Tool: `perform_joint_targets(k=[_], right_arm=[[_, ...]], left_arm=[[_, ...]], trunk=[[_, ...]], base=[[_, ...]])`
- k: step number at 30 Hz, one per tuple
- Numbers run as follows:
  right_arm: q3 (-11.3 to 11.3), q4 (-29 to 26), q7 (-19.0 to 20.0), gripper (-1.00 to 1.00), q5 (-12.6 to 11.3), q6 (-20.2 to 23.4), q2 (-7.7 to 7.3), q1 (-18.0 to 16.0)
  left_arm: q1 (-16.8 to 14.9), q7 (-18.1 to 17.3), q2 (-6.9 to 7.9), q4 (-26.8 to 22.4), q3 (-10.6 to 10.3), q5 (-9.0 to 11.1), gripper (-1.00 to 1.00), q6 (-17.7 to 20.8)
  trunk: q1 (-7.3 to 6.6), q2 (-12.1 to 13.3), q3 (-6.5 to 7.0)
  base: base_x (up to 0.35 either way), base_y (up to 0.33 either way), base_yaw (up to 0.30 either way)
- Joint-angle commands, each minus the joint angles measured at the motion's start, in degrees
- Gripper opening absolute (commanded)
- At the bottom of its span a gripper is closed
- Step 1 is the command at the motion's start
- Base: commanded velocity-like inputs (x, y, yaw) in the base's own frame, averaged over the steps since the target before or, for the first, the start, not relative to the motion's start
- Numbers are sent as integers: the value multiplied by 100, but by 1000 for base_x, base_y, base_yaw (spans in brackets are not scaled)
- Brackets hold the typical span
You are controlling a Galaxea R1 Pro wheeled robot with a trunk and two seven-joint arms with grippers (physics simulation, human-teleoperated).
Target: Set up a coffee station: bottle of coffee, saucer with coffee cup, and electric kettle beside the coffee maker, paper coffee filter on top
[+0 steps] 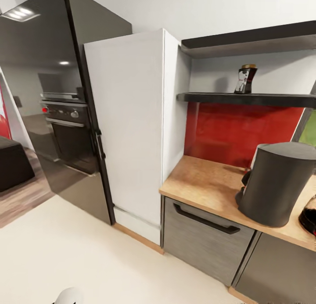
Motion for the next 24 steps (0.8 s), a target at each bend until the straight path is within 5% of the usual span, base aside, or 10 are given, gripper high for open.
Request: perform_joint_targets(k=[1, 6, 24], right_arm=[[5, 9, 8, 100, -34, -23, 1, -5], [5, 9, 8, 100, -34, -23, -2, -5], [4, 10, 8, 100, -34, -23, 1, -5]], left_arm=[[-5, -34, -1, 7, 27, -14, -100, -21], [-5, -34, -1, 8, 27, -19, -100, -21], [-5, -34, -9, 10, 12, -22, -100, -21]], trunk=[[4, -10, -10], [4, -10, -10], [4, -10, -10]], base=[[109, 262, -265], [47, 212, -265], [1, 5, -265]])
